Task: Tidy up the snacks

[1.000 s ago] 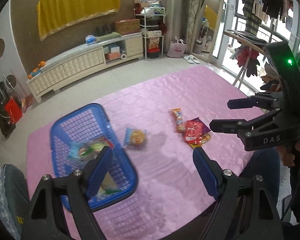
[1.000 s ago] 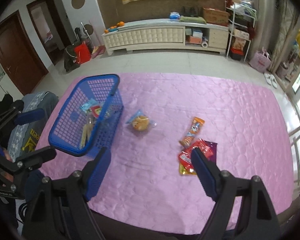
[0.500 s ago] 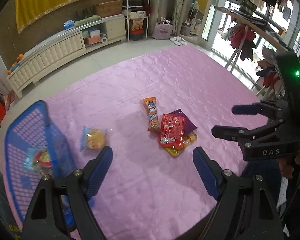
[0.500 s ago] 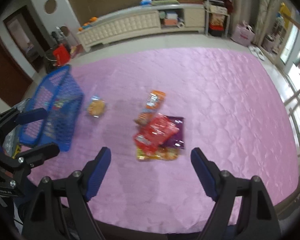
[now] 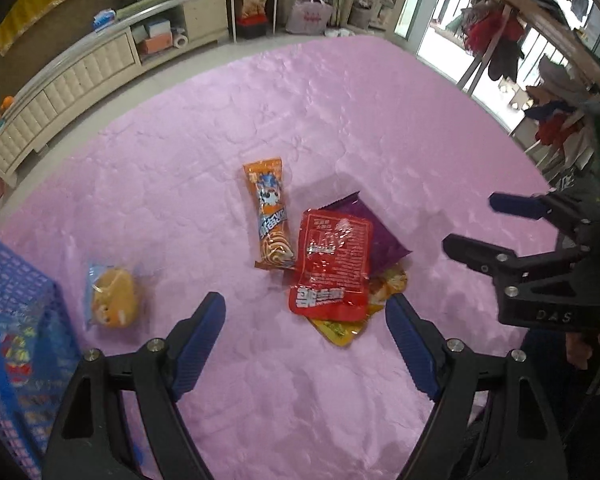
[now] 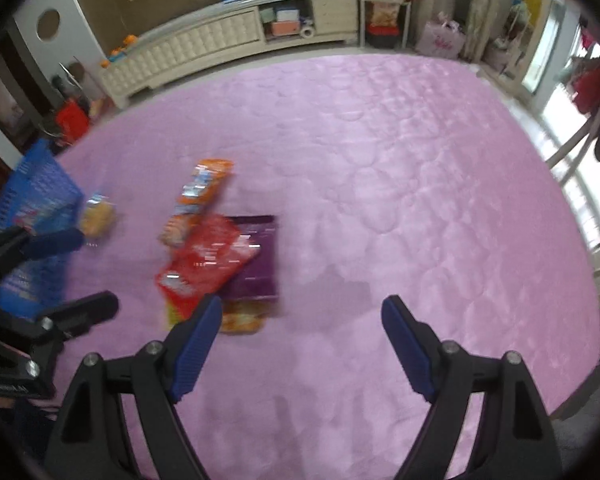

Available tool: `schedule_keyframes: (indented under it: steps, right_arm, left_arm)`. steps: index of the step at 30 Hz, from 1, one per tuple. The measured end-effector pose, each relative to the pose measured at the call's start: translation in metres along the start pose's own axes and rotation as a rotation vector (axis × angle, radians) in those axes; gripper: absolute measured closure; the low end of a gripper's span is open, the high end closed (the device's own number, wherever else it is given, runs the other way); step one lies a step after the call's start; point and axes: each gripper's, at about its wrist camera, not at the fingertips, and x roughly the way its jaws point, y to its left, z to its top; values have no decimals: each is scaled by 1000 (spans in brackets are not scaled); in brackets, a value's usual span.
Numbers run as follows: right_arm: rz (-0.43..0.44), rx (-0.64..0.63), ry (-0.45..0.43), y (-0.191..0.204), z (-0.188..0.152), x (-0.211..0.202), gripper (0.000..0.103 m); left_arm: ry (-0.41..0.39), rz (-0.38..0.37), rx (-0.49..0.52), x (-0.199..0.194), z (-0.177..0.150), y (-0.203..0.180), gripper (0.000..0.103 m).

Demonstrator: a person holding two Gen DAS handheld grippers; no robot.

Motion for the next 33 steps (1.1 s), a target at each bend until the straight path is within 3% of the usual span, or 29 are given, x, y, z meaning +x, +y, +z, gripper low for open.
schedule_keyframes:
  steps: [7,11,22,26,28,33]
  right_arm:
    - [37,39,-28,-12,-1,15,18]
    - [2,82,-10,-26,-2,23,18]
    - [24,163,16,-41,-8,23,18]
    - [40,173,25,-43,-9,25,18]
    - [47,181,33,-44,-8,27,18]
    - [62,186,52,-43,-9,30,18]
  left_arm:
    - [78,-40,26,39,8,-4,22]
    - [111,-47,69,56,15,-15,22]
    - [143,-34,92,83,34,-26,22]
    - [130,-48,102,82,31,-30,48]
    - [143,-81,97,80,28,-31,50]
    - [134,-89,105,72,22,-36,69]
